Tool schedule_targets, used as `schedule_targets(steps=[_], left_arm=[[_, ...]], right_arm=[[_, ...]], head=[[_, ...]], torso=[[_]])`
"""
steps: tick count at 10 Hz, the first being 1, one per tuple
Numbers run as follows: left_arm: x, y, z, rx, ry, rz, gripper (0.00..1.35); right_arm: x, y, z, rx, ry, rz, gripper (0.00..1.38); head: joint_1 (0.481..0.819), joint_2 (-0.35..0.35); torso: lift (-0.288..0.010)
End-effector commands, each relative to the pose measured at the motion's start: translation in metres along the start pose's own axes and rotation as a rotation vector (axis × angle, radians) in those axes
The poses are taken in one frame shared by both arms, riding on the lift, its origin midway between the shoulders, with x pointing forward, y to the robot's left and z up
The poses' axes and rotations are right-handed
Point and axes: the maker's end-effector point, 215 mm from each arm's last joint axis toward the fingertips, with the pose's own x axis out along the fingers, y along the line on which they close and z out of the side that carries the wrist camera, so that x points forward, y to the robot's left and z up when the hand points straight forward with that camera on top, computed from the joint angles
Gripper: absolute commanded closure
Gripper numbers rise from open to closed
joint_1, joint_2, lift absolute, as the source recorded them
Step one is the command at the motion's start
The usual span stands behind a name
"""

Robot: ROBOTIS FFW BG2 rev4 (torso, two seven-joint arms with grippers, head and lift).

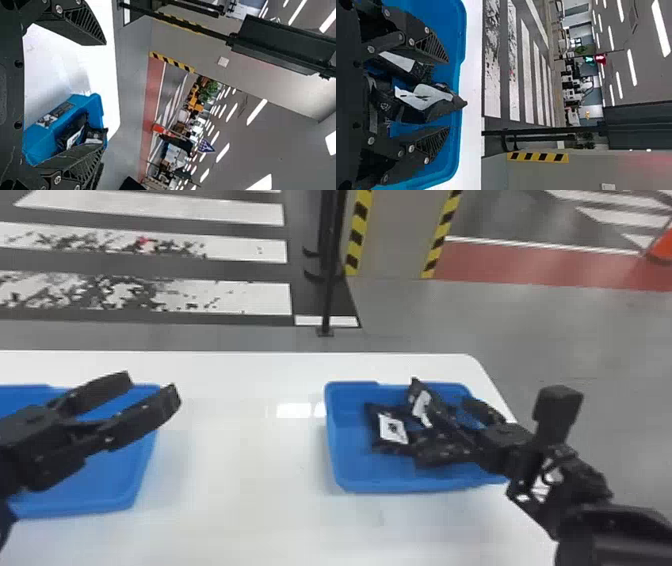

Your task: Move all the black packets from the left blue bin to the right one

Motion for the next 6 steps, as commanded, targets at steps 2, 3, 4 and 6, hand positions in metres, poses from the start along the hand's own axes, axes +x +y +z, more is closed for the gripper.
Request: schedule_targets(steps=[2, 3, 4, 6], left_arm=[[-0.030, 0.054, -0.005, 0.021, 0.044, 0.159, 0.14], [-0.047, 0.082, -0.004, 0.038, 0.071, 0.242, 0.14], [-0.062, 0.109, -0.001, 0.050, 0.091, 0.321, 0.14], [-0.076, 0.142, -0.005, 0.035, 0.122, 0.410, 0.14]], right_arm=[[-0.048, 0.029, 0.014, -0.061, -0.087, -0.025, 0.10], [-0.064, 0.046, 0.018, -0.067, -0.119, -0.022, 0.10], [-0.084, 0.060, 0.023, -0.085, -0.148, -0.025, 0.10], [-0.122, 0.073, 0.016, -0.079, -0.149, -0.051, 0.10]], head=[[0.695, -0.125], [0.695, -0.089], [0.695, -0.040], [0.695, 0.044]], torso=[[-0.154], [-0.154], [-0.154], [-0.154]])
